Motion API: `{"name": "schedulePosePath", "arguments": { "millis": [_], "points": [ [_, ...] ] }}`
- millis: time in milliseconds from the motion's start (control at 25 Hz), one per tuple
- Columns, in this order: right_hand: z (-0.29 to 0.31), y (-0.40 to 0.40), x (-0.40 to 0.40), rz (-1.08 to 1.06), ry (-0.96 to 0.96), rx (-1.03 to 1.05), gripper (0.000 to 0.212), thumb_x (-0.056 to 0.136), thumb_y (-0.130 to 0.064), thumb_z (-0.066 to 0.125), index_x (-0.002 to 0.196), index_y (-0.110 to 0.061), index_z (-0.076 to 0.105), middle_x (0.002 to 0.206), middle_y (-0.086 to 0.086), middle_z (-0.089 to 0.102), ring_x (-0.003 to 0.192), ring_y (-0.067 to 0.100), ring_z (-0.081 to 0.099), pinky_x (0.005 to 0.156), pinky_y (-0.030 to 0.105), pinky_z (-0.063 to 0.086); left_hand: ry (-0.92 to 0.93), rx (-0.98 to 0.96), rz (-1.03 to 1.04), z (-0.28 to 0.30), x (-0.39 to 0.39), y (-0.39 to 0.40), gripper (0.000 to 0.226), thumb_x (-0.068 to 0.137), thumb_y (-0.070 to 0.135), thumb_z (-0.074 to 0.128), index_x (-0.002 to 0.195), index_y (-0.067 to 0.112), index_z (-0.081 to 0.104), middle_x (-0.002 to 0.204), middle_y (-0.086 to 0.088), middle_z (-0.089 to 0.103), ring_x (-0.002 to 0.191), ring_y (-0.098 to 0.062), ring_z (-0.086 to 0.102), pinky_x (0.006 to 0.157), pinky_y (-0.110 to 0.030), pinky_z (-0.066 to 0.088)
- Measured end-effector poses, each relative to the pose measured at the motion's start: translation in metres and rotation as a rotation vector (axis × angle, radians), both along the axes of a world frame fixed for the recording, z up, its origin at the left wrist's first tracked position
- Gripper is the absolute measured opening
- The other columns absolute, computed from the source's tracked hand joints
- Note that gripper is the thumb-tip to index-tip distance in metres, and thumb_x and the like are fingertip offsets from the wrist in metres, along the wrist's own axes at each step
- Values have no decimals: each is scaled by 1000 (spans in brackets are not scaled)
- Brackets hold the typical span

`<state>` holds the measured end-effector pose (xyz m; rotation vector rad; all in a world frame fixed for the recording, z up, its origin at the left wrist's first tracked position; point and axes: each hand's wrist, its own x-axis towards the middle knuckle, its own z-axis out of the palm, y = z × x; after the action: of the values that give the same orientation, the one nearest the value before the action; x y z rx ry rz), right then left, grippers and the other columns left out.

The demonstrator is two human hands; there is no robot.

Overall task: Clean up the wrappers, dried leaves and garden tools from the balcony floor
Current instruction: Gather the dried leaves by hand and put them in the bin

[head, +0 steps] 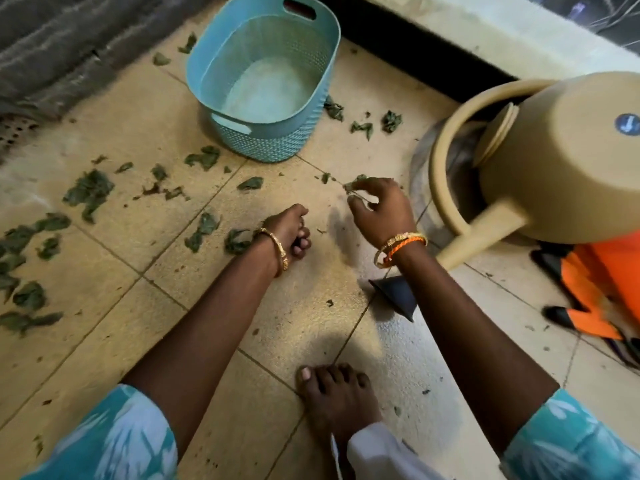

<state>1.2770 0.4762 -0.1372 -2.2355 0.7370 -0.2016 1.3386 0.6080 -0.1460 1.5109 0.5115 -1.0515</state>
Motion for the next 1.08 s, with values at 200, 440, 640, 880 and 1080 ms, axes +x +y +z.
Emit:
{"name": "schedulePosePath", "arguments": {
  "millis": [200, 440, 640, 880, 1080],
  "points": [
    [-29, -17, 25, -160, 394, 0, 91, 82, -52, 61, 146, -7, 16, 155, 20, 2, 143, 35, 4, 117, 40, 14, -16, 4, -10, -11, 9, 7, 35, 101, 25, 41, 68, 13, 47, 40, 6, 36, 27, -6, 30, 33, -9, 20],
    [-37, 69, -62, -12, 408, -9, 43, 99, -42, 28, 129, -12, 34, 114, 10, 66, 104, 41, 62, 75, 58, 50, -113, -20, 31, -10, 16, 20, 25, 99, 8, 46, 76, 7, 57, 45, 4, 46, 28, -2, 33, 32, -10, 22],
    [-64, 120, -163, 474, 618, 139, 46, 99, -34, 3, 111, -23, 46, 88, -3, 71, 80, 30, 70, 57, 48, 53, -142, 27, 58, -10, 23, 30, 39, 101, 31, 44, 72, 8, 56, 50, 3, 43, 34, -5, 36, 33, -11, 25],
    [-19, 37, 28, 398, 219, -389, 24, 94, -14, 46, 110, -6, 61, 106, 11, 66, 100, 27, 58, 77, 32, 49, -82, 1, 46, -8, 21, 20, 42, 102, 31, 35, 72, 9, 52, 52, 0, 48, 33, -6, 39, 33, -12, 25],
    [-5, 16, 46, 137, -85, -35, 24, 83, 7, 58, 100, -3, 71, 97, 13, 71, 90, 21, 66, 81, 27, 53, 5, -86, 6, 5, 13, 6, 52, 102, 43, 29, 79, 6, 58, 50, -3, 61, 55, -16, 55, 49, -22, 41]
  ]
}}
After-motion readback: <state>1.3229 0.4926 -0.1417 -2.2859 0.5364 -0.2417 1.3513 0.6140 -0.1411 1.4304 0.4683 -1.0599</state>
